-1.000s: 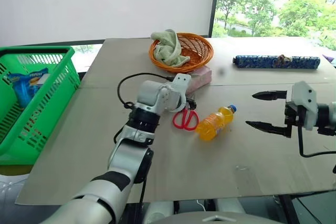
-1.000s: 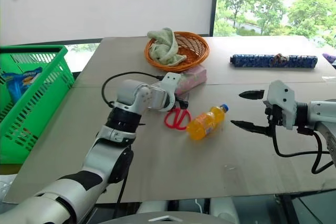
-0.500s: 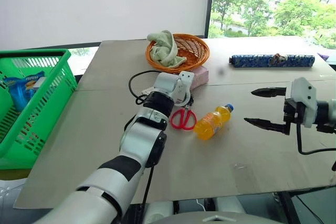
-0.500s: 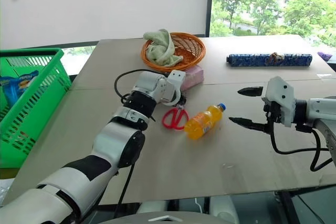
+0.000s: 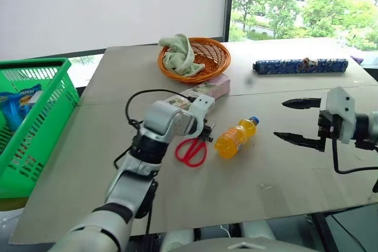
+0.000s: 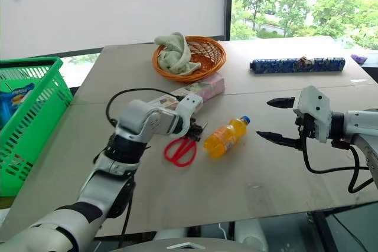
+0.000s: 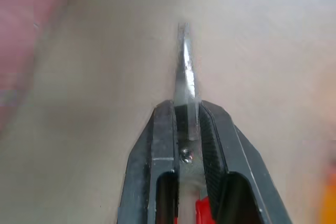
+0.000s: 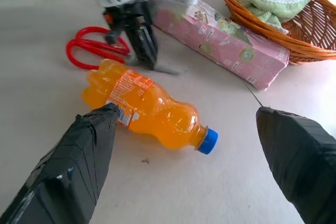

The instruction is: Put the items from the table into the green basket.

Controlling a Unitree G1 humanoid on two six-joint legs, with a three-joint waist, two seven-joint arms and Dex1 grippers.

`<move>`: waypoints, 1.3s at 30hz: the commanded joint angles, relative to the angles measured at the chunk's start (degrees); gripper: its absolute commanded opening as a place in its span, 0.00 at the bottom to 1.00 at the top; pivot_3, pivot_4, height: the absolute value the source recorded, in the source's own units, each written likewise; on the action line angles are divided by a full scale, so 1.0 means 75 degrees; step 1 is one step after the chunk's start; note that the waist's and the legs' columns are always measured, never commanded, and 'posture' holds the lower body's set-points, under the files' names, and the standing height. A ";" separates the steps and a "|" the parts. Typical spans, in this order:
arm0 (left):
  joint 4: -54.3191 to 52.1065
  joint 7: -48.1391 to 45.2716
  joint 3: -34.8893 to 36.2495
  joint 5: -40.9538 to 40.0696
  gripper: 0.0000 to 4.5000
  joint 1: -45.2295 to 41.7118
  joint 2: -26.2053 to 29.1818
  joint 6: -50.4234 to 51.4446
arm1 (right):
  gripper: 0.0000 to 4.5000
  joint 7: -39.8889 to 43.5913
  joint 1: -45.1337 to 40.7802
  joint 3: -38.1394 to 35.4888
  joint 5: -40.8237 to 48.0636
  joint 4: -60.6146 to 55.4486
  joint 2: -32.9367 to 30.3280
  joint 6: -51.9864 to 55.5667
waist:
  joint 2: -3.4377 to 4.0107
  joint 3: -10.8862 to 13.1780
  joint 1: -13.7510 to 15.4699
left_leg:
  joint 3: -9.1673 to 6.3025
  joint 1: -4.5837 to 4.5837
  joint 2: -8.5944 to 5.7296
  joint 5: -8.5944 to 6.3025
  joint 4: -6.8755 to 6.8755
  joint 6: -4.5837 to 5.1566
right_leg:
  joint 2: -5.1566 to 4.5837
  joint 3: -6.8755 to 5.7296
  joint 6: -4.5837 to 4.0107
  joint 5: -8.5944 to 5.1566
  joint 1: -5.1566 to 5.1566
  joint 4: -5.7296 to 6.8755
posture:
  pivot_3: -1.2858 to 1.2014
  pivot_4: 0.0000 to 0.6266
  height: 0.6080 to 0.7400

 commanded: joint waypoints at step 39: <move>0.3721 -0.1720 0.5648 0.0117 0.02 -0.0507 0.3663 -0.8553 | 1.00 -0.2370 -0.5736 0.2513 0.0026 0.0635 0.3981 0.2423 | -0.0110 -0.0026 0.0786 | 0.0034 -0.0014 -0.0018 -0.0030 -0.0008 -0.0028 | -0.0039 -0.0003 -0.0001 0.0003 -0.0038 0.0022 | 0.55 0.00 1.00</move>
